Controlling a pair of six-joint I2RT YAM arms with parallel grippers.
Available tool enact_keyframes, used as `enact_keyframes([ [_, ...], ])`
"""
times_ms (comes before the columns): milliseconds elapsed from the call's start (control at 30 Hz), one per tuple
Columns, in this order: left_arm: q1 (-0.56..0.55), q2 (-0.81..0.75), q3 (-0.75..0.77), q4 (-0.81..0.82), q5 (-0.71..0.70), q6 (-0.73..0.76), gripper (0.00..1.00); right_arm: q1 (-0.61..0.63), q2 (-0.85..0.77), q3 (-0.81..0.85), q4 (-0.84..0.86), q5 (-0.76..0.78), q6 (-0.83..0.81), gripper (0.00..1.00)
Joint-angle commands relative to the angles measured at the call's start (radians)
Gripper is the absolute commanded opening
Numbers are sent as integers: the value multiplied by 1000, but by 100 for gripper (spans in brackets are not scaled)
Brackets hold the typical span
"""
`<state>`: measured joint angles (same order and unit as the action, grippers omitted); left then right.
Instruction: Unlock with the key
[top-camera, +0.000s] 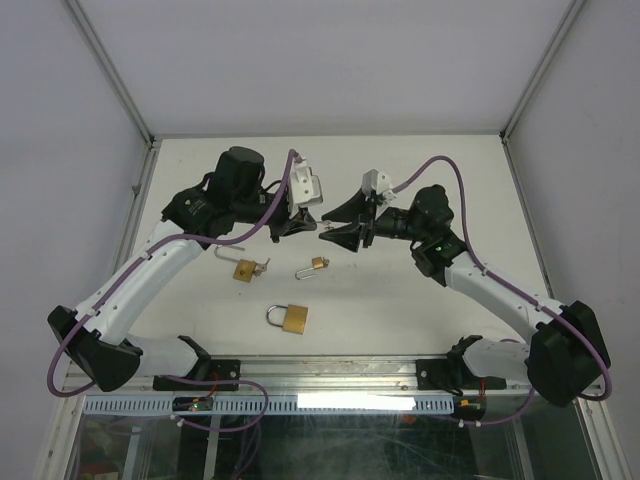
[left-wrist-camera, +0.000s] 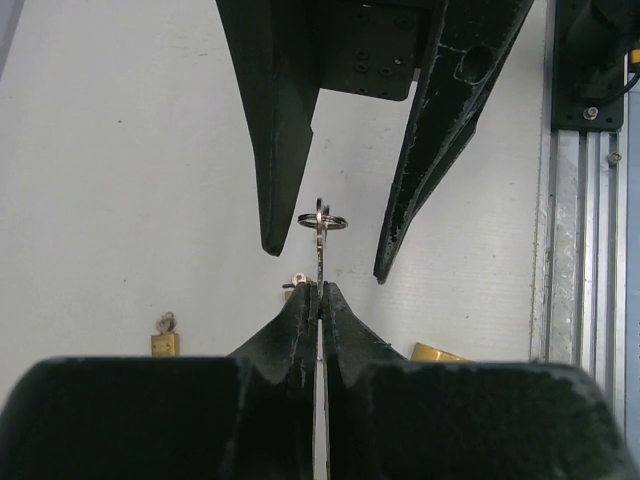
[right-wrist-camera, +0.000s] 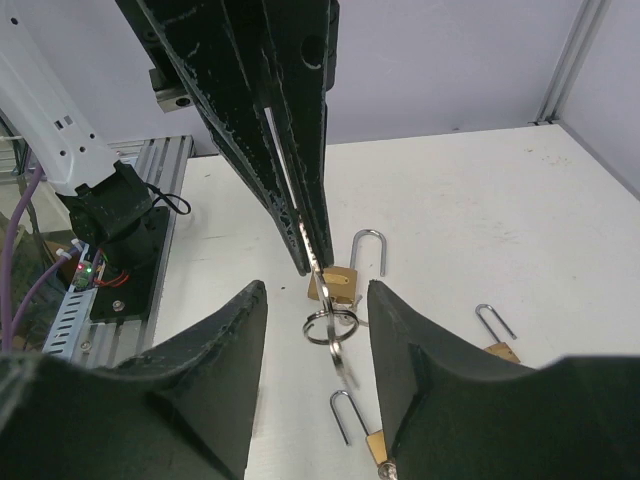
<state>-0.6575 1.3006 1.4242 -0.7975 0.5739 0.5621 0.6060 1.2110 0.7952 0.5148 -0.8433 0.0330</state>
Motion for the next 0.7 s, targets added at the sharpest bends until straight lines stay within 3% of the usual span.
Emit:
enact_keyframes([
  [0,22,-50,-11,73,68,-30,0,-4,-40,4,26,-5,4,45],
  [167,27,-46,-11,73,94,-28,0,-4,-38,17,46,-11,9,38],
  [467,28,-40,-8,68,115,-25,0,-4,-22,39,73,-38,28,34],
  [667,30,-39,-7,65,120,-18,0,-5,-21,46,73,-55,35,10],
])
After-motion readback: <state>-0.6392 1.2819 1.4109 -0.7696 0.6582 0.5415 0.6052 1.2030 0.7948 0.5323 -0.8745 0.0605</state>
